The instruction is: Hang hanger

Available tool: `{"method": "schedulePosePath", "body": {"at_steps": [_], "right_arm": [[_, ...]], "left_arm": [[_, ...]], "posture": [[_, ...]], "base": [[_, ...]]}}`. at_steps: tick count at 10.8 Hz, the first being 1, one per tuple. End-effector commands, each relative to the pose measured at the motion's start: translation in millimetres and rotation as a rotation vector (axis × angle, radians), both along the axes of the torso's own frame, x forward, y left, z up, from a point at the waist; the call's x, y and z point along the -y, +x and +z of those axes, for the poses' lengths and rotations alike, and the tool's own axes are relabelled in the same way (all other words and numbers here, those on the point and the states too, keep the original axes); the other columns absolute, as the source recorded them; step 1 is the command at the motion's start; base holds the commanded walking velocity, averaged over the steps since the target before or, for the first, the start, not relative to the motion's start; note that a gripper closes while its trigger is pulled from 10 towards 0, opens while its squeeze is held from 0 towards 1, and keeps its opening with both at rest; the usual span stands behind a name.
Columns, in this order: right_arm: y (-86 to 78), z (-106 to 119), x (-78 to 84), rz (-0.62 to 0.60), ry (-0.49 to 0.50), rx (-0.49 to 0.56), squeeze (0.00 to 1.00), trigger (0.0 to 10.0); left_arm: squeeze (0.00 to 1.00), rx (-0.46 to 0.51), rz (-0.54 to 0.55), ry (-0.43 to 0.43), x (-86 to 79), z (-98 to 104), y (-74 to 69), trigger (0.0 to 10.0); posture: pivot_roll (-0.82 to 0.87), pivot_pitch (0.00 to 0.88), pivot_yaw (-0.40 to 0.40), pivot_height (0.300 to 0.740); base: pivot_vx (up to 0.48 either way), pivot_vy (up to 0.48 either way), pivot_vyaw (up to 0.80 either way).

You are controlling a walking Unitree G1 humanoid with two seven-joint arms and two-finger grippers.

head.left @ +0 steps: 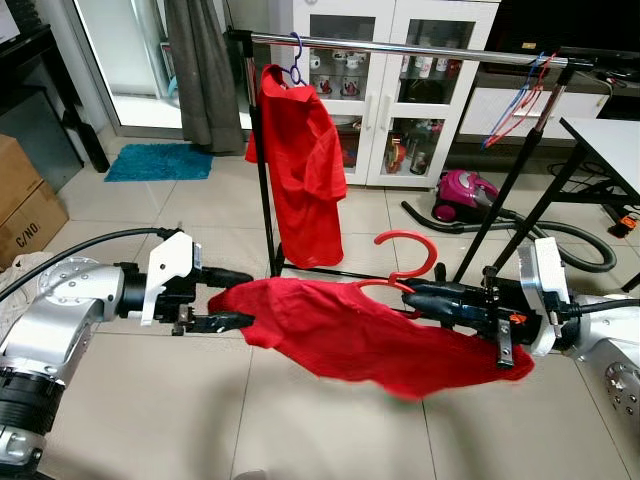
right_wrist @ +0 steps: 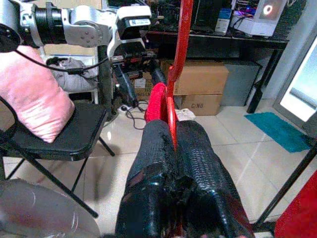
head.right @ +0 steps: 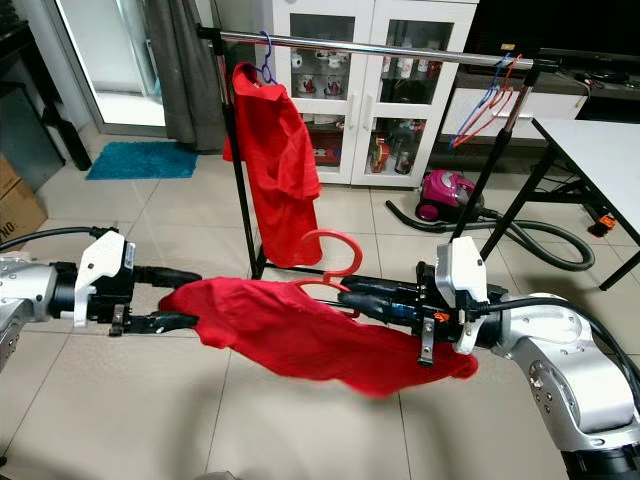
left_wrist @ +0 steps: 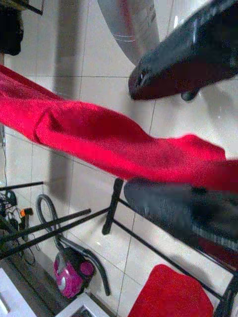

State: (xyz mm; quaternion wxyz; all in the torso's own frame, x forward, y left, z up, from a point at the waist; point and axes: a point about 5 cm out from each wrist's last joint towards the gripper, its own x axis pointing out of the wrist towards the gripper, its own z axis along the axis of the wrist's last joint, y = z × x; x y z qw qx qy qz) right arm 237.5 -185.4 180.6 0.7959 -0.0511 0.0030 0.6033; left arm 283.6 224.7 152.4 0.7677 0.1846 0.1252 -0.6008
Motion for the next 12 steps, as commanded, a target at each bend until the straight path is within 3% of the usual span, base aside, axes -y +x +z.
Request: {"method": "schedulePosePath", "body": {"at_steps": [1,5,12], "right_arm": [[-0.3,10,2.3,0.01,0.006,0.026,0.0,10.0],[-2.1,10,1.6,0.023,0.017,0.017,0.0,10.0],[-1.7,12,1.7,0.017,0.021,0.021,0.0,10.0]], "left_arm": [[0.0,0.029,-0.009,0.031,-0.9,5,3.2,0.0],[0.0,0.093,0.027,0.006,3.3,3,15.3,0.0],[0.0,0.076,0.017,-0.012,3.5,0,20.0,0.0]], "posture": [[0.04,0.0,0.014,0.74],[0.04,0.0,0.018,0.74],[0.03,0.0,0.023,0.74]], "base": [[0.0,0.0,0.0],[0.0,0.0,0.0],[0.0,0.0,0.0]]}}
